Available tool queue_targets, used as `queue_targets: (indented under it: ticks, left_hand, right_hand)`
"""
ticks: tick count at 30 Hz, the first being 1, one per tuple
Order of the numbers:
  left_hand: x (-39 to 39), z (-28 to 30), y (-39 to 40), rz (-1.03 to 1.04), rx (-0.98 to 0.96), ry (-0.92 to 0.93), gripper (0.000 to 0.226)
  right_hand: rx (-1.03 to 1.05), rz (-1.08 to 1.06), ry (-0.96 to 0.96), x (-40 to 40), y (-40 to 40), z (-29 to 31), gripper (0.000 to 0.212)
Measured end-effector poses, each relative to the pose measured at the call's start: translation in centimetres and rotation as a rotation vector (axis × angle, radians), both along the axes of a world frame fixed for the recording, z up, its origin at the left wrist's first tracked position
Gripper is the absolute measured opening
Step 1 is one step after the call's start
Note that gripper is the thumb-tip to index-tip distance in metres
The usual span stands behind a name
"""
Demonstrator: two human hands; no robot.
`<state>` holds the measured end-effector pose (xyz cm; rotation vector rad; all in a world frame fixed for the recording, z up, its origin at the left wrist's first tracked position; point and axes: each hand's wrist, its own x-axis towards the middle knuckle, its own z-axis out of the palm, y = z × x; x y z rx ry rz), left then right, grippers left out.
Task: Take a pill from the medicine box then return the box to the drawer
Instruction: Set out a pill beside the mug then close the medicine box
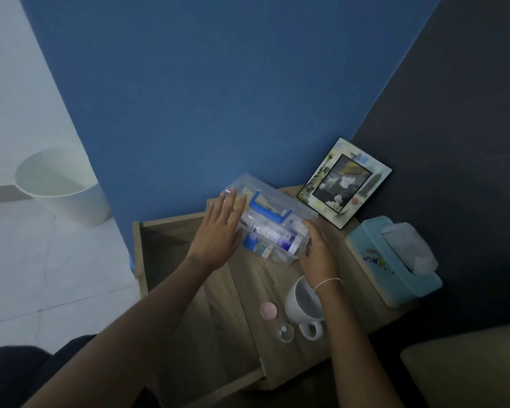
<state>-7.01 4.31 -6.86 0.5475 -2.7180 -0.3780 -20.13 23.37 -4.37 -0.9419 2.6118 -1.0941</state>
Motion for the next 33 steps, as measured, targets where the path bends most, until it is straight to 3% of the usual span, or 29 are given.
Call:
queue_targets:
  ticks: [6,11,15,19,33]
  left_hand:
    - [-0.9,-0.4,-0.5,-0.014,-0.029,-0.150,0.065]
    - [-0.7,-1.2,-0.9,-0.035,-0.041,-0.198,0.070]
    - [-0.1,-1.6,-1.0,-0.070,-0.111,-0.219,0.085]
    - [-0.1,-2.2,-0.6,-0.060,-0.185,-0.216,0.100]
    - [-1.1,-1.8,-0.3,-0.036,-0.030,0.127,0.058]
  right_hand:
    - [-0.045,0.042,0.047,1.2,-0.1,-0.4,0.056]
    - [-0.001,-0.043,0.075,0.3,-0.9,0.2,0.030]
    - [0.105,0.023,-0.013,-0.4,-2.0,-0.4,0.060]
    - [0.116,0.023,-0.046,-0.7,-2.2,-1.3,0.068]
    - [0.185,-0.007,0.093,-0.5,-2.4,-1.3,0.068]
